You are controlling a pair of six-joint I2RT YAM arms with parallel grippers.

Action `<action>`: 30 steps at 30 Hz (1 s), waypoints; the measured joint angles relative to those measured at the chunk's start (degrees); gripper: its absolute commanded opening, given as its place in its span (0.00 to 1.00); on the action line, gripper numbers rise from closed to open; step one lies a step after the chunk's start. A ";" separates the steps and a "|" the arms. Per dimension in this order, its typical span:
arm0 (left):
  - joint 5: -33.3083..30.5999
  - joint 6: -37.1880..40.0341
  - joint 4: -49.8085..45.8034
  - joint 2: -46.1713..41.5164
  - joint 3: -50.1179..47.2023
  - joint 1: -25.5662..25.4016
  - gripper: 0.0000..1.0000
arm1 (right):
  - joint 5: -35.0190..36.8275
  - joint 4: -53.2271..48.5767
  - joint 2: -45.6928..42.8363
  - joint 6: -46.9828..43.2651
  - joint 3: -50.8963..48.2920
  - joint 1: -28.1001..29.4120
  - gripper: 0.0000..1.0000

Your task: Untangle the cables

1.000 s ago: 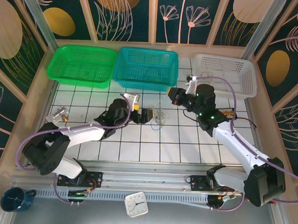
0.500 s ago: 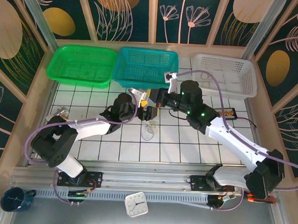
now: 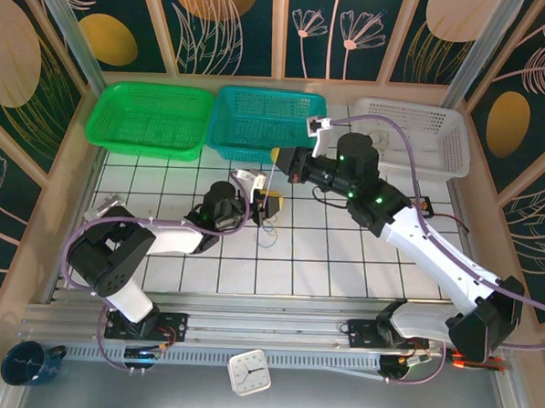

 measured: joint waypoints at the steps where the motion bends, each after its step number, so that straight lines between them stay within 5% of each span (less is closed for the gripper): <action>1: 0.11 -0.24 0.81 0.26 -0.61 0.00 0.45 | -0.13 0.13 0.00 0.46 0.15 -0.79 0.00; 5: 0.24 -1.18 0.98 2.58 -3.76 0.00 0.55 | -0.37 4.94 -0.22 2.56 2.60 -4.13 0.00; 13: 0.66 -2.32 -0.28 6.40 -6.40 0.00 0.40 | -0.66 12.87 -4.11 4.11 5.38 -5.97 0.00; 19: 0.61 -3.17 -0.31 6.36 -6.40 0.00 0.39 | -0.66 12.85 -4.20 4.04 2.71 -6.14 0.00; 30: -2.89 -5.31 -2.56 2.86 -6.16 0.00 0.40 | 1.40 12.11 -6.69 7.52 -27.69 -5.79 0.67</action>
